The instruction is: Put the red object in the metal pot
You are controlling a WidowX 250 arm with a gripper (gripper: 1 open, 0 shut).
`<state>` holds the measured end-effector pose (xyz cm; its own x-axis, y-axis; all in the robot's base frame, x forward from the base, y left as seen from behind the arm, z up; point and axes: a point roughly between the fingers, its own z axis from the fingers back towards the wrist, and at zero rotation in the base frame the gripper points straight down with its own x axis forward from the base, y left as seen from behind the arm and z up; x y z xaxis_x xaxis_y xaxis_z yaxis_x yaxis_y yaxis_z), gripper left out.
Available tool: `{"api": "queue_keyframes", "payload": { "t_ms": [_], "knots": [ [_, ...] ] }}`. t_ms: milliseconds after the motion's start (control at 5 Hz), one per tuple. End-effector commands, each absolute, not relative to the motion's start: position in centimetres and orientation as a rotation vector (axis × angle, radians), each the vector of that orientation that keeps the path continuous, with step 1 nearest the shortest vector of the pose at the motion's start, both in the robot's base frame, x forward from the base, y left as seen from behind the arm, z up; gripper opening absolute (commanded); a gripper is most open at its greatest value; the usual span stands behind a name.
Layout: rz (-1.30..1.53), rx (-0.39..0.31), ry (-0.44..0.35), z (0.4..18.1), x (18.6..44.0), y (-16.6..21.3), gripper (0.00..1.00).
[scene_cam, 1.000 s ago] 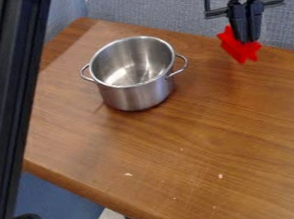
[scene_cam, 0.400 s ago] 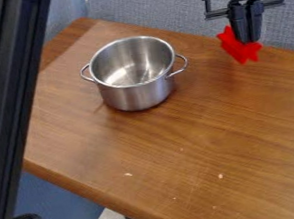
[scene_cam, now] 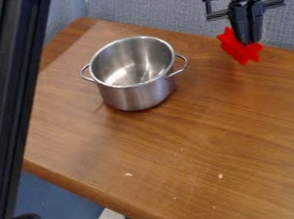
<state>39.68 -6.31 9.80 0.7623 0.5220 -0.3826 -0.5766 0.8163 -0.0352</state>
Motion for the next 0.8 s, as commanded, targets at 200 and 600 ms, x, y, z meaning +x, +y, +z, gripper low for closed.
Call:
{"api": "queue_keyframes", "payload": {
  "t_ms": [200, 600],
  "knots": [
    [0.617, -0.185, 0.339, 11.14, 39.85, -6.03, 0.00],
    [0.625, -0.197, 0.345, 11.25, 39.97, -6.05, 0.00]
  ]
}}
